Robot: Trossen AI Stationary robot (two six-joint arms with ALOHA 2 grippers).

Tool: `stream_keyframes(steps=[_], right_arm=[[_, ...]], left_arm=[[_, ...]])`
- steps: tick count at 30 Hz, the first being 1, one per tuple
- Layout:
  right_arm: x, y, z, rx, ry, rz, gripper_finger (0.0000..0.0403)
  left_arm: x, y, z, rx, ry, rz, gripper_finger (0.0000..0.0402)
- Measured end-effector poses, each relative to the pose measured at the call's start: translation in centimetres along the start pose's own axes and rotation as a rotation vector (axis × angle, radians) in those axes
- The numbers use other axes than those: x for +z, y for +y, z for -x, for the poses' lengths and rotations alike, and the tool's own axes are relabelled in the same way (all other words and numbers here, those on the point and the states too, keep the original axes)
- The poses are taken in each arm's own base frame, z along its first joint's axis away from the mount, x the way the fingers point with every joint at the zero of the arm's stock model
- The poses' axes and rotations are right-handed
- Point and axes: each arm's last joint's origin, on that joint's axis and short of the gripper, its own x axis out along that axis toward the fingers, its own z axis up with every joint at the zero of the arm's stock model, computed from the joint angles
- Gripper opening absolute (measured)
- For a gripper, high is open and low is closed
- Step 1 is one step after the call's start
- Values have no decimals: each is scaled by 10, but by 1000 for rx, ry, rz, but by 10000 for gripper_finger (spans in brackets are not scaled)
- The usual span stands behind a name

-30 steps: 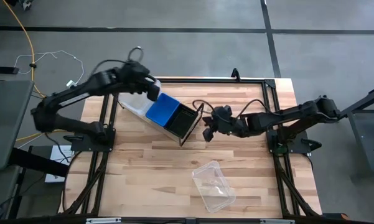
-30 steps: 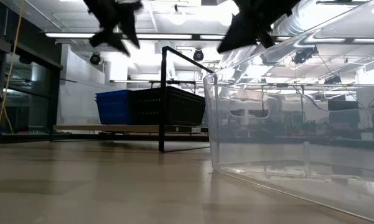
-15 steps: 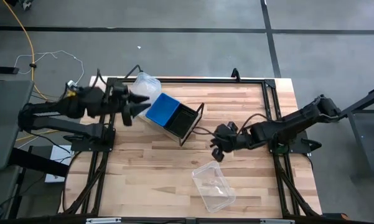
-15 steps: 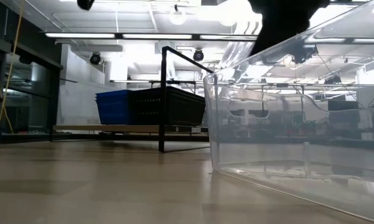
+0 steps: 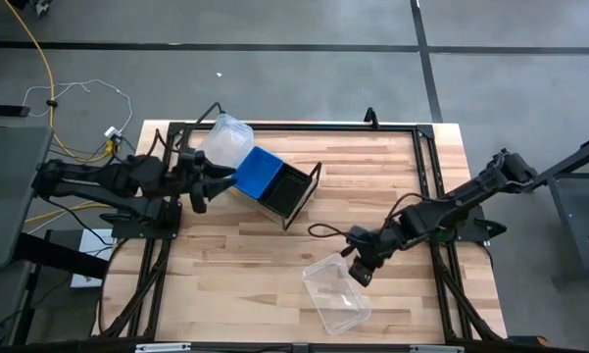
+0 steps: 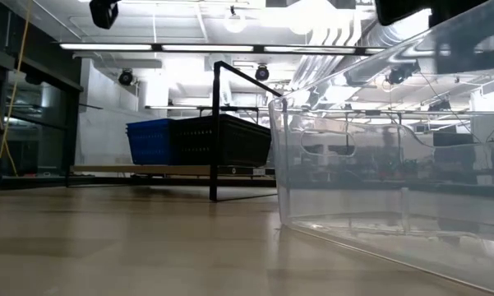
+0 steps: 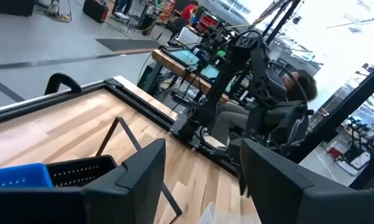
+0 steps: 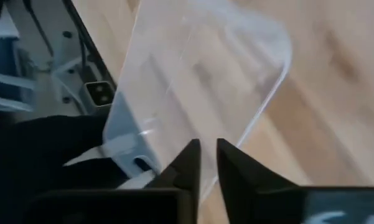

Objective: Stack baskets on shelf by color
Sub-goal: Stack the transparent bin on top of the other transparent bins on the shelf

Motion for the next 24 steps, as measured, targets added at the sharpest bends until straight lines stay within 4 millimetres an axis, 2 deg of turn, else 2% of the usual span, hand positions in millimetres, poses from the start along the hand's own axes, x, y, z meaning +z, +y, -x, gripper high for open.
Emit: stream_keyframes(steps=[4, 7, 10, 15, 24], right_arm=[[-16, 9, -2, 27, 24, -110, 108], [-27, 9, -3, -12, 18, -214, 155], [-34, 7, -7, -70, -34, -348, 185], [-38, 7, -28, -135, -103, -474, 192], [-26, 29, -61, -378, -111, -399, 193]], left_arm=[[4, 0, 6, -13, -21, -37, 196], [7, 1, 14, -24, -41, -66, 195], [9, 3, 22, -29, -53, -97, 196], [13, 5, 32, -40, -76, -141, 196], [12, 6, 33, -33, -63, -150, 196]])
